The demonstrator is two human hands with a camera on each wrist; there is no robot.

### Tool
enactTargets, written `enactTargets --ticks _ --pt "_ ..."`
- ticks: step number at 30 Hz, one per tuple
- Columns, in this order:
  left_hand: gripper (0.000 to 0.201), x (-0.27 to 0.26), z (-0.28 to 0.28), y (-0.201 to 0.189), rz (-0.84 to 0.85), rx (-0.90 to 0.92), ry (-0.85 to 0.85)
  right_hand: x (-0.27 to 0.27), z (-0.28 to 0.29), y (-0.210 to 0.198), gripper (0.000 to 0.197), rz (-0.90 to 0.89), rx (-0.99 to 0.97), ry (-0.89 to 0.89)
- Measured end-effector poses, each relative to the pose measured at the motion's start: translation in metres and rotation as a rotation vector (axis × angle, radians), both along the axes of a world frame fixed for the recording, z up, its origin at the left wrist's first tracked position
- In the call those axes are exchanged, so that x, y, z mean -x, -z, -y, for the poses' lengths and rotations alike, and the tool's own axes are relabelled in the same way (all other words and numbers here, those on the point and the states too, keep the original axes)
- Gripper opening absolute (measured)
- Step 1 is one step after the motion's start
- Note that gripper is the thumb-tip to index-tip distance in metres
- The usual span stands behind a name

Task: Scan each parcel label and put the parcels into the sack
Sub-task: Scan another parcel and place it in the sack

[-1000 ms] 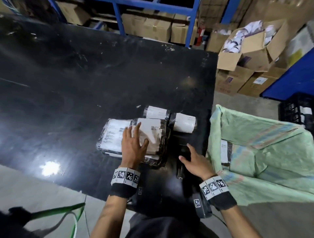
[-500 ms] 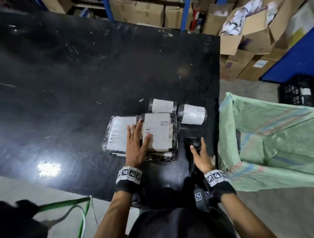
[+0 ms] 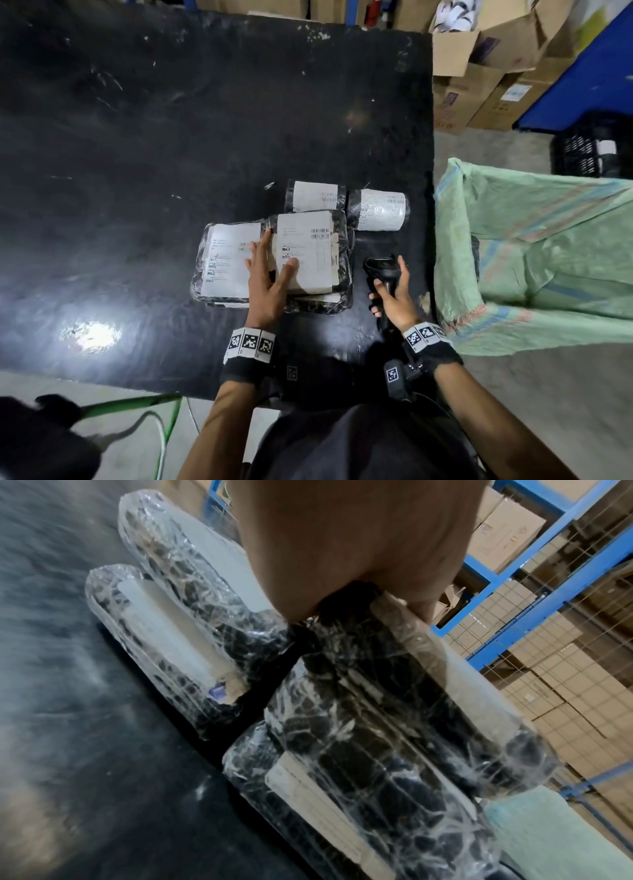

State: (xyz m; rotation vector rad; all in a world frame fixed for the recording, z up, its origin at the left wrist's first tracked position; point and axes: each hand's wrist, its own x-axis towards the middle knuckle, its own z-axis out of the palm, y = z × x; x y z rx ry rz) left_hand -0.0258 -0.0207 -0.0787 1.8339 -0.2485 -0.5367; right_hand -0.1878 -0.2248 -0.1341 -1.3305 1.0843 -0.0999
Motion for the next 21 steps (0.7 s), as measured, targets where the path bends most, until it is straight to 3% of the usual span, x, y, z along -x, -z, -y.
enactTargets --ticks 3,9,17,21 --pt "0.074 -0.002 -0.003 0.009 -0.044 0.045 -0.004 0.001 0.003 0.005 0.076 0.026 -0.036 -0.004" --pt "0.075 0.002 0.009 -0.012 0.115 0.068 0.046 0.004 0.005 0.008 0.078 0.052 -0.073 -0.016" --pt "0.075 0.005 0.026 -0.04 0.349 -0.191 0.173 0.005 0.003 0.005 0.081 0.059 -0.033 -0.003" --pt "0.074 0.011 0.034 -0.054 0.566 -0.27 0.252 0.008 0.002 0.005 0.079 0.076 -0.033 0.019"
